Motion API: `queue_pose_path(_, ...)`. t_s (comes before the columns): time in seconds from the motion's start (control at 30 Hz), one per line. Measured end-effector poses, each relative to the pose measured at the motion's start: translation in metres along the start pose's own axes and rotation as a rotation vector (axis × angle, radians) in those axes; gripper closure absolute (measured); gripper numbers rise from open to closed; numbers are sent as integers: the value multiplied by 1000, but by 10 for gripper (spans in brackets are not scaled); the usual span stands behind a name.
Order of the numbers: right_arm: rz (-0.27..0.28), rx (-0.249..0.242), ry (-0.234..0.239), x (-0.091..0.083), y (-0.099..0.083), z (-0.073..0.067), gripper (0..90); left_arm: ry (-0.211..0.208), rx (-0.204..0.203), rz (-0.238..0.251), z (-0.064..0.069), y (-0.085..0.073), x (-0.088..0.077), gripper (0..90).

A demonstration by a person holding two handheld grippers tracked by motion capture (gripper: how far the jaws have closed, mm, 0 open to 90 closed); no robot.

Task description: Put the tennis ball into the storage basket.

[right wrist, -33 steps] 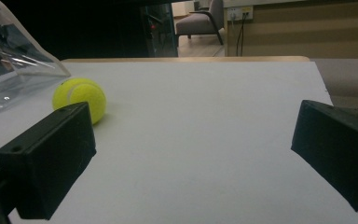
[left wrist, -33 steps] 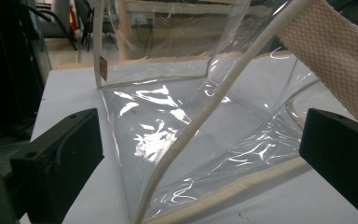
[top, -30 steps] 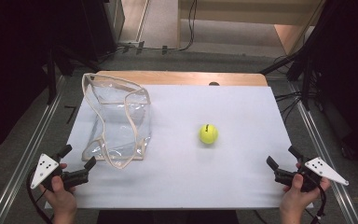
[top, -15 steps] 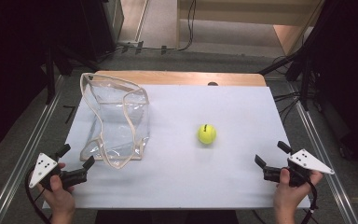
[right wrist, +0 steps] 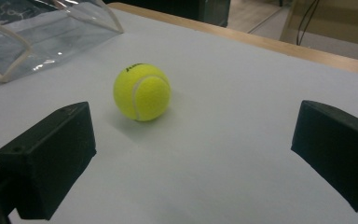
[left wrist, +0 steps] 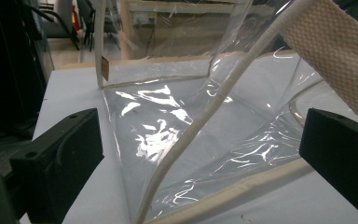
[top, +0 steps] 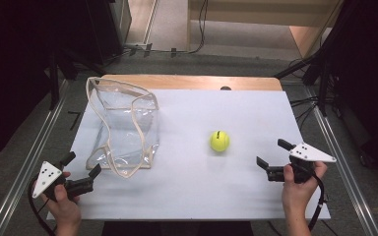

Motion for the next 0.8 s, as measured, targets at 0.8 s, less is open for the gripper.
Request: queue_pose_path(0.8,-99,-102,107,56,40,-40,0,-2,-8,7,-1,1,0,0)
Point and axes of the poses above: each handheld gripper's, and its own axes: x roughly forward along the jaws, y roughly out of its top, z roughly to its right, the point moved 9 cm from there along x, roughly forward along the jaws, and after that the axes turned 13 degrees about -y, right-handed, at the moved point
